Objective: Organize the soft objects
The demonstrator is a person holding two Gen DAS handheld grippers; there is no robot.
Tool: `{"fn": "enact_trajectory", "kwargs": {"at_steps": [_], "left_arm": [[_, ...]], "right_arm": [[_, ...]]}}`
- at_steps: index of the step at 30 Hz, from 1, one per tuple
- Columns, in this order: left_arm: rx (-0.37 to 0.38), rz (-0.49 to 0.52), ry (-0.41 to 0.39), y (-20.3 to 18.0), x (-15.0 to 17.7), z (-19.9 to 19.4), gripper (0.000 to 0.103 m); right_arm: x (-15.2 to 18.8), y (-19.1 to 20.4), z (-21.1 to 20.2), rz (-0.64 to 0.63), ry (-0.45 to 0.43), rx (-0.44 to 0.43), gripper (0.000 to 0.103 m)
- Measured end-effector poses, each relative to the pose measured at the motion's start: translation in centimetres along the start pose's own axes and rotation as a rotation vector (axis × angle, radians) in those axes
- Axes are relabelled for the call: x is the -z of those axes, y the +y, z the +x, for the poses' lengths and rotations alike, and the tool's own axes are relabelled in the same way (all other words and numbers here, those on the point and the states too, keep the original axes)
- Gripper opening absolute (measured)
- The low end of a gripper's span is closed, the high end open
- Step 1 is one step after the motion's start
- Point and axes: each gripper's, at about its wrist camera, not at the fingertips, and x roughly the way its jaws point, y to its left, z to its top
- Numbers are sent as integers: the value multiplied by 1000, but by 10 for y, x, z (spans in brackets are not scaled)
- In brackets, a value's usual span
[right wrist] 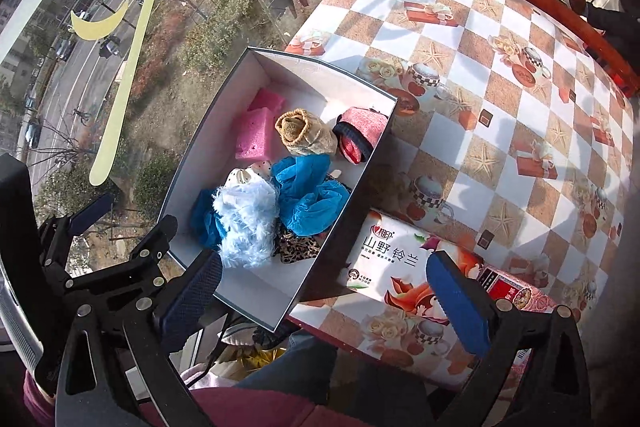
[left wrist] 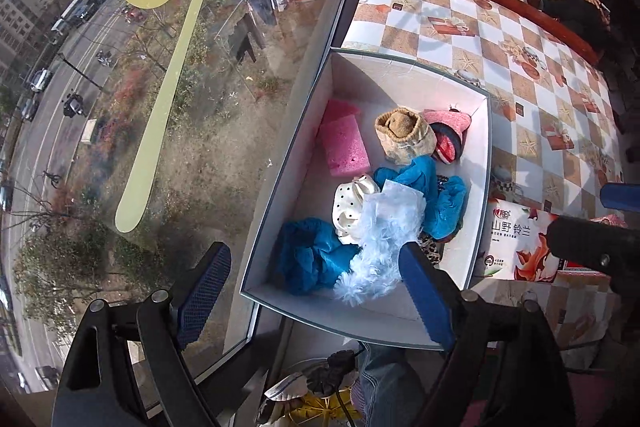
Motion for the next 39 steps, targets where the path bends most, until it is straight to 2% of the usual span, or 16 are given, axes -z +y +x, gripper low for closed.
{"fn": "enact_trajectory", "kwargs": {"at_steps": [7, 16, 37, 39], "left_arm": [[13, 27, 7, -14, 3, -4, 88], [40, 28, 15, -6, 14, -14, 88], [51, 11, 41, 0, 13, -10, 88], [71, 0, 36, 3, 14, -10, 89]], "right_arm": [[5, -1, -2, 13, -5, 13, 103], [10, 0, 0, 21, 4, 25, 103], [13, 10, 7, 5, 27, 49, 103], [13, 10, 8, 9, 27, 50, 103]]}}
